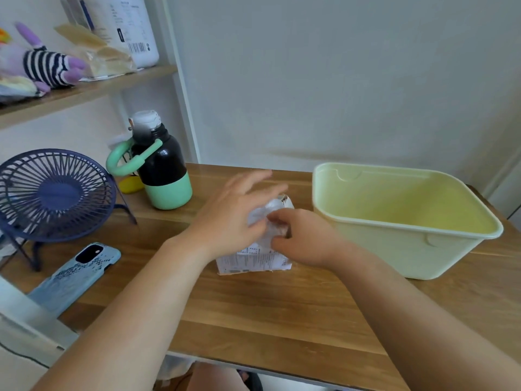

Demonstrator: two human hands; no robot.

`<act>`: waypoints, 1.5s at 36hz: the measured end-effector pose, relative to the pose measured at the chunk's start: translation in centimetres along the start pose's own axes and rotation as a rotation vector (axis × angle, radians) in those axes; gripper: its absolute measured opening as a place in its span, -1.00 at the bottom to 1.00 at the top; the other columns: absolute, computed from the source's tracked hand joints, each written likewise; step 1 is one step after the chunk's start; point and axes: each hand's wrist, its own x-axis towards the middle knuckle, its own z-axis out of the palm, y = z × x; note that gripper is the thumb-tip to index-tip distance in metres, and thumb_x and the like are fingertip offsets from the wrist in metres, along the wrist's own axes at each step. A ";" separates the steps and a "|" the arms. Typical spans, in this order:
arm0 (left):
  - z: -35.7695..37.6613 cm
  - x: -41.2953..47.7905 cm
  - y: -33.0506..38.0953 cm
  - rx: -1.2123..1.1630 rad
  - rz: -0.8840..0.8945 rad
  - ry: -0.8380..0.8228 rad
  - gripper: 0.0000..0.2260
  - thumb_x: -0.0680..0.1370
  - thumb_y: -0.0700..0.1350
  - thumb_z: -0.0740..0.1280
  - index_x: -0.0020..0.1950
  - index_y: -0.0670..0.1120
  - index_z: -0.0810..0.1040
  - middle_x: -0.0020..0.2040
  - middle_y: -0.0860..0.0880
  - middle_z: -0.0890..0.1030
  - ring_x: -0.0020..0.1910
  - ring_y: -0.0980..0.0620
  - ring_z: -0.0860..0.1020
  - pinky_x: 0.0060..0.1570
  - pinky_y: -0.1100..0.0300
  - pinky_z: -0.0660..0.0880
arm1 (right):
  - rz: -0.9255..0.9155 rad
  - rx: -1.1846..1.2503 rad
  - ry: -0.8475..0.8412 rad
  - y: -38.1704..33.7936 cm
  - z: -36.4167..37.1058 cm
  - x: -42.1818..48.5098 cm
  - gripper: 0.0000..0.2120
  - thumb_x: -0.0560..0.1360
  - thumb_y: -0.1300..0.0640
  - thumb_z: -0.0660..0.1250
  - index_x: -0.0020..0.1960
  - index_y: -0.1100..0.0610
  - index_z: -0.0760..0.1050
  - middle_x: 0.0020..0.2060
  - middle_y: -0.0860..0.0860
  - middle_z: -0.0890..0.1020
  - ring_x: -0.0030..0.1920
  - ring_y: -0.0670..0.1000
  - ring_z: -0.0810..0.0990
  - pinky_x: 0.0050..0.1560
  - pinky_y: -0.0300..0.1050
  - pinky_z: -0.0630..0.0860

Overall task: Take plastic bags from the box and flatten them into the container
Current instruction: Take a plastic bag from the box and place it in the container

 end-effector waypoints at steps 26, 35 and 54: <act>-0.5 -1.2 0.2 0.183 -0.379 -0.105 -0.70 0.53 0.18 0.31 0.19 0.07 0.45 0.05 0.14 0.45 -0.02 0.12 0.45 -0.10 0.20 0.41 | 0.018 -0.029 0.109 0.3 0.3 0.0 -0.45 0.48 0.24 0.22 0.45 0.06 0.21 0.09 0.06 0.59 -0.05 0.06 0.58 -0.10 -0.08 0.53; -2.2 -0.5 -0.2 -0.035 -0.424 -0.099 -0.80 0.64 -0.02 0.21 0.12 0.01 0.61 0.01 0.08 0.58 -0.02 0.10 0.51 -0.03 0.17 0.43 | -0.035 0.014 0.102 0.6 -0.7 -0.7 -0.59 0.46 0.13 0.32 0.31 0.04 0.43 -0.16 -0.11 0.54 -0.17 -0.06 0.50 -0.18 -0.25 0.43; -1.2 -1.7 0.9 0.143 -0.158 -0.102 -0.70 0.60 0.05 0.24 0.32 0.13 0.53 0.26 0.19 0.55 0.27 0.09 0.41 0.27 -0.02 0.33 | 0.016 0.175 0.165 -0.2 -0.9 0.4 -0.79 0.52 0.18 0.23 -0.14 0.24 0.61 -0.22 0.09 0.64 -0.29 0.05 0.50 -0.24 -0.07 0.49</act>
